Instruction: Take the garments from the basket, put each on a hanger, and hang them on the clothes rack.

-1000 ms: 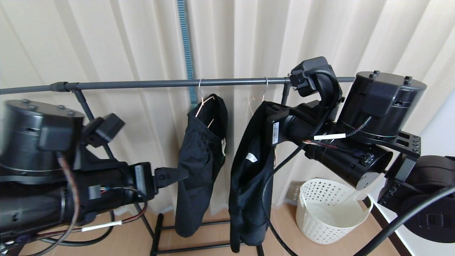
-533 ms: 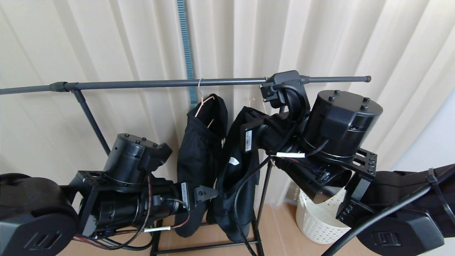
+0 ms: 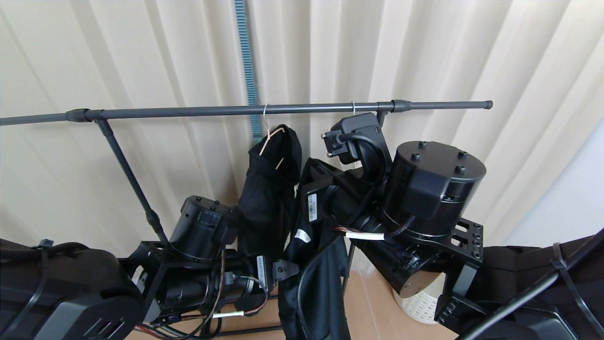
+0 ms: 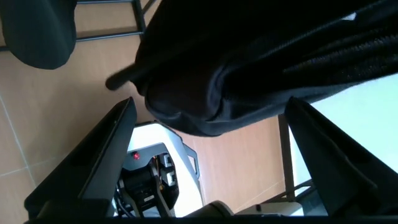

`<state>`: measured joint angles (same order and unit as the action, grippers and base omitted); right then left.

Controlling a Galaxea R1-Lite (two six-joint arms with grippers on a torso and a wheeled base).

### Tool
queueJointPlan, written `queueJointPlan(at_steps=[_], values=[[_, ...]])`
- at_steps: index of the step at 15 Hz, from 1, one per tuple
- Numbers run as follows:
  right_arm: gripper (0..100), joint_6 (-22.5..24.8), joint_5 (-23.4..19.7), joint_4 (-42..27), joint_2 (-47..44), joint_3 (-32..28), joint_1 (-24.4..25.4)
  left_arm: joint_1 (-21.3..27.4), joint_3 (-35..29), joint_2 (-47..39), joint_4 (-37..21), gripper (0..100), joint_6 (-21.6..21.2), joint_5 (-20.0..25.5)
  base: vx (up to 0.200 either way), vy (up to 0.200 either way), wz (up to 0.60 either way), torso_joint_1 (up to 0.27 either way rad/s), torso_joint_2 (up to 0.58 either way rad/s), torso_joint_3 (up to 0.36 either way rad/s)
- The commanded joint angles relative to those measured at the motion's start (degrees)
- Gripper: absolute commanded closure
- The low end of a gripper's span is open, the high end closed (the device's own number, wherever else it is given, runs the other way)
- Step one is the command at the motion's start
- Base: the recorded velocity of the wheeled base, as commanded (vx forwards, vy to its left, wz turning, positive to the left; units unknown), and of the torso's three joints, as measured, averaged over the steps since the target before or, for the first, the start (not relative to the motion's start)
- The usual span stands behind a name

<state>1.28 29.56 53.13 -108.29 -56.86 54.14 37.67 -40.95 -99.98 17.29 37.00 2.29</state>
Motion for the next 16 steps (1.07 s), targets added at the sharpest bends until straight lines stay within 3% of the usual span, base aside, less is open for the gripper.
queueJointPlan(at_steps=[1, 14, 15, 16], values=[[100, 0.0, 0.2, 0.0, 0.9, 0.2, 0.5, 0.1, 0.2, 0.0, 0.0, 0, 0.0, -0.2, 0.0, 0.0, 0.0, 0.0, 0.0, 0.0], [100, 0.2, 1.6, 0.0, 6.2, 2.2, 2.0, 2.1, 1.8, -3.6, 3.0, 0, -0.5, -7.9, 0.0, 0.0, 0.0, 0.0, 0.0, 0.0], [100, 0.2, 1.6, 0.0, 6.3, 2.1, 1.7, 2.1, 1.9, -3.5, 3.0, 100, -0.5, -7.9, 0.0, 0.0, 0.0, 0.0, 0.0, 0.0], [100, 0.3, 1.6, 0.0, 6.3, 2.1, 0.4, 2.1, 2.5, -3.3, 3.0, 100, -0.6, -8.6, 0.0, 0.0, 0.0, 0.0, 0.0, 0.0]])
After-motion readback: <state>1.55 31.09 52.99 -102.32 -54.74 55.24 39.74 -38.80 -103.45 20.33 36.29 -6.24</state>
